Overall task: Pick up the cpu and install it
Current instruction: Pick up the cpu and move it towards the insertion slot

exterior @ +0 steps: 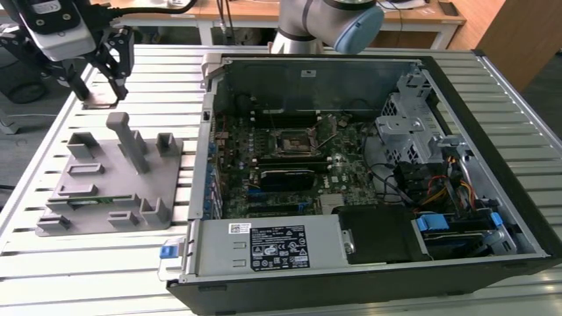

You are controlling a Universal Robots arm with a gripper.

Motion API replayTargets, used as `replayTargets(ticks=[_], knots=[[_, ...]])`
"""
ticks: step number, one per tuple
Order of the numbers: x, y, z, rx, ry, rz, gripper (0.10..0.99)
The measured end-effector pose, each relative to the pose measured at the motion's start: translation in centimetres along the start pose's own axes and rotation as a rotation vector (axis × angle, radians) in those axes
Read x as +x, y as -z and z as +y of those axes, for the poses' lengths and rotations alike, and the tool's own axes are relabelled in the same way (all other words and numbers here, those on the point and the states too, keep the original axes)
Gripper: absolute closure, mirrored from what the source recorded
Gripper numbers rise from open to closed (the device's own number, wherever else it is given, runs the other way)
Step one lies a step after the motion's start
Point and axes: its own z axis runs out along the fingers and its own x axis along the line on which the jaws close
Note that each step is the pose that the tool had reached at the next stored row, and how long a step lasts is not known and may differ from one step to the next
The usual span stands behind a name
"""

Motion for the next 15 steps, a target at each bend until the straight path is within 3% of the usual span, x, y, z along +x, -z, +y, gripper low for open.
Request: replayTargets(ticks=[15], knots=[[-0.49, -0.13, 0.02, 0.000, 0.000, 0.0000, 0.545]])
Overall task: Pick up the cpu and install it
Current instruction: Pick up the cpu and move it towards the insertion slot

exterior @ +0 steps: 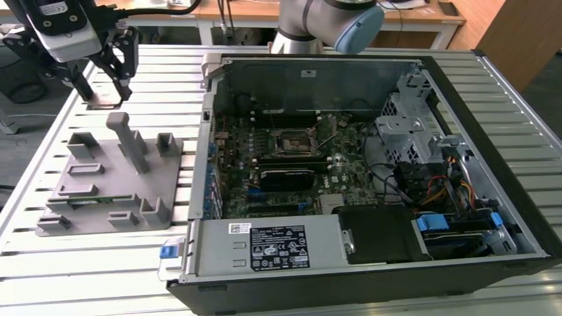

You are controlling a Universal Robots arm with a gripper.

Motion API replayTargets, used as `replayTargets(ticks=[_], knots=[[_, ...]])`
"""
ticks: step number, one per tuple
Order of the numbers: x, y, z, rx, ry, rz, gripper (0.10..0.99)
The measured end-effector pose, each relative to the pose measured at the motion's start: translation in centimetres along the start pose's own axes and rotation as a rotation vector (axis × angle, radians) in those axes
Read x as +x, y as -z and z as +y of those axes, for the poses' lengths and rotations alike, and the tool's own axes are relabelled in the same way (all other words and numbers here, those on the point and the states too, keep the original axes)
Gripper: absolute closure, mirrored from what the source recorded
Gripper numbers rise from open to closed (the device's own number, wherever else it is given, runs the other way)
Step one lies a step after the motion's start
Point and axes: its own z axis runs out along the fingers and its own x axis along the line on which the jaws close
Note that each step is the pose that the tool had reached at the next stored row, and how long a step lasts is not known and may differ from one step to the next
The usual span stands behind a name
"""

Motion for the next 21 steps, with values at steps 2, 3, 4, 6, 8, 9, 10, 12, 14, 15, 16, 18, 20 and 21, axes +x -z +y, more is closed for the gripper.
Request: replayTargets(ticks=[2, 3, 4, 6, 8, 9, 10, 12, 14, 15, 16, 18, 20, 21], knots=[[-0.09, -0.02, 0.00, 0.000, 0.000, 0.0000, 0.545], [-0.13, -0.03, 0.00, 0.000, 0.000, -0.0001, 0.545], [-0.17, -0.04, 0.00, 0.000, 0.000, -0.0002, 0.545], [-0.29, -0.05, -0.01, 0.000, 0.000, 0.0000, 0.545], [-0.39, -0.06, -0.01, 0.000, 0.000, 0.0000, 0.545], [-0.43, -0.07, -0.01, 0.000, 0.000, 0.0000, 0.545], [-0.48, -0.08, -0.01, 0.000, 0.000, -0.0001, 0.545], [-0.56, -0.09, -0.01, 0.000, 0.000, -0.0001, 0.545], [-0.64, -0.10, -0.02, 0.000, 0.000, -0.0001, 0.545], [-0.67, -0.10, -0.01, 0.000, 0.000, 0.0000, 0.545], [-0.70, -0.11, -0.01, 0.000, 0.000, 0.0000, 0.545], [-0.76, -0.12, -0.01, 0.000, 0.000, -0.0001, 0.545], [-0.80, -0.14, -0.01, 0.000, 0.000, 0.0000, 0.545], [-0.82, -0.14, -0.01, 0.000, 0.000, 0.0000, 0.545]])
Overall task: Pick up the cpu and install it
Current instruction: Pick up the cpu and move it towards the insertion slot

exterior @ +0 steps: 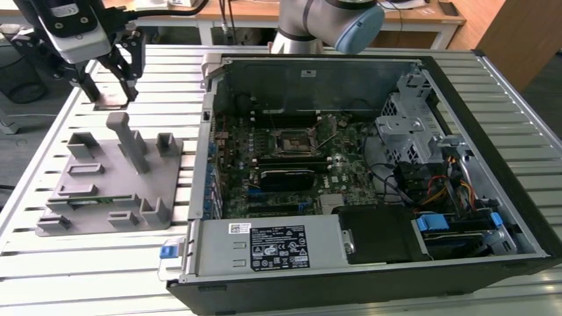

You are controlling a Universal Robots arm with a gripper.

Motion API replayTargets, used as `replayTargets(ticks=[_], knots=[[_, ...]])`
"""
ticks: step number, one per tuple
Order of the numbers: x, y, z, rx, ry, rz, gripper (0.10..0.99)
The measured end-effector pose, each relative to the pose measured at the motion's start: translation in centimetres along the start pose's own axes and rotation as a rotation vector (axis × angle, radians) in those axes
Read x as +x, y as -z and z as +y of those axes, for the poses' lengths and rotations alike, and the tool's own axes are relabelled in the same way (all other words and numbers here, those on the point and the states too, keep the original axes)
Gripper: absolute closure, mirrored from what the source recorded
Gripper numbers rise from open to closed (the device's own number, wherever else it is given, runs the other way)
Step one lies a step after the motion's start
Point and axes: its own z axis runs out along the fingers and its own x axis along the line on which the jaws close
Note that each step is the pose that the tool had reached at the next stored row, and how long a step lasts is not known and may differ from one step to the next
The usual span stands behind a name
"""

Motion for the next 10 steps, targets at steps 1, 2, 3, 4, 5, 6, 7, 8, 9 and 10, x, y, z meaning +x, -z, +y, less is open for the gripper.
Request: replayTargets(ticks=[1, 2, 3, 4, 5, 6, 7, 8, 9, 10], knots=[[-0.02, -0.01, 0.00, 0.000, 0.000, 0.0000, 0.545], [-0.05, -0.01, 0.00, 0.000, 0.000, 0.0000, 0.545], [-0.08, -0.02, 0.00, 0.000, 0.000, 0.0000, 0.545], [-0.11, -0.03, 0.00, 0.000, 0.000, 0.0000, 0.545], [-0.14, -0.04, 0.00, 0.000, 0.000, -0.0001, 0.545], [-0.16, -0.04, 0.00, 0.000, 0.000, -0.0001, 0.545], [-0.18, -0.05, 0.00, 0.000, 0.000, 0.0000, 0.545], [-0.21, -0.06, 0.01, 0.000, 0.000, 0.0000, 0.545], [-0.22, -0.07, 0.01, 0.000, 0.000, 0.0000, 0.545], [-0.25, -0.08, 0.01, 0.000, 0.000, -0.0001, 0.545]])
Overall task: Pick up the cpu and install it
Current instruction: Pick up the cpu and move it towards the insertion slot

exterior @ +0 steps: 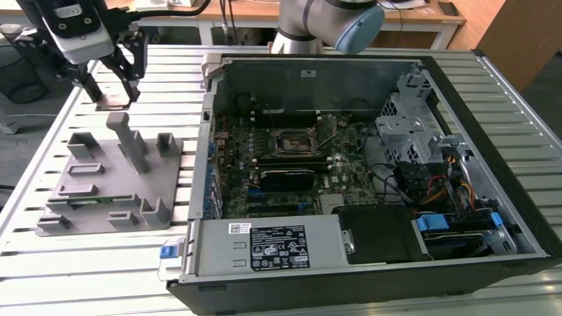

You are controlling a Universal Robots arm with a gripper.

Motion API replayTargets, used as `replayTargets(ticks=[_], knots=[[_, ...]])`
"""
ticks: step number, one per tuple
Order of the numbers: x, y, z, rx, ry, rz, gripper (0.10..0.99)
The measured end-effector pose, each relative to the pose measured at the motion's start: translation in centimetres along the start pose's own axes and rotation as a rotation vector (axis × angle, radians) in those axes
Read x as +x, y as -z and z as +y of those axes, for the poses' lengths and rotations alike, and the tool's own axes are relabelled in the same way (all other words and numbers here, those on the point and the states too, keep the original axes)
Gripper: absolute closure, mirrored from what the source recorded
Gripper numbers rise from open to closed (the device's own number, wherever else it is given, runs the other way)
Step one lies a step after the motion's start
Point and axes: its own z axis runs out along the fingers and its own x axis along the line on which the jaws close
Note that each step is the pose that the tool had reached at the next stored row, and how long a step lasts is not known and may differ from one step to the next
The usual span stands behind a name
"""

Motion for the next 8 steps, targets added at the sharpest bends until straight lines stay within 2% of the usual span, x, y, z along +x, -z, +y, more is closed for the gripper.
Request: replayTargets(ticks=[8], knots=[[-0.32, -0.07, 0.01, 0.000, 0.000, -0.0001, 0.545]])
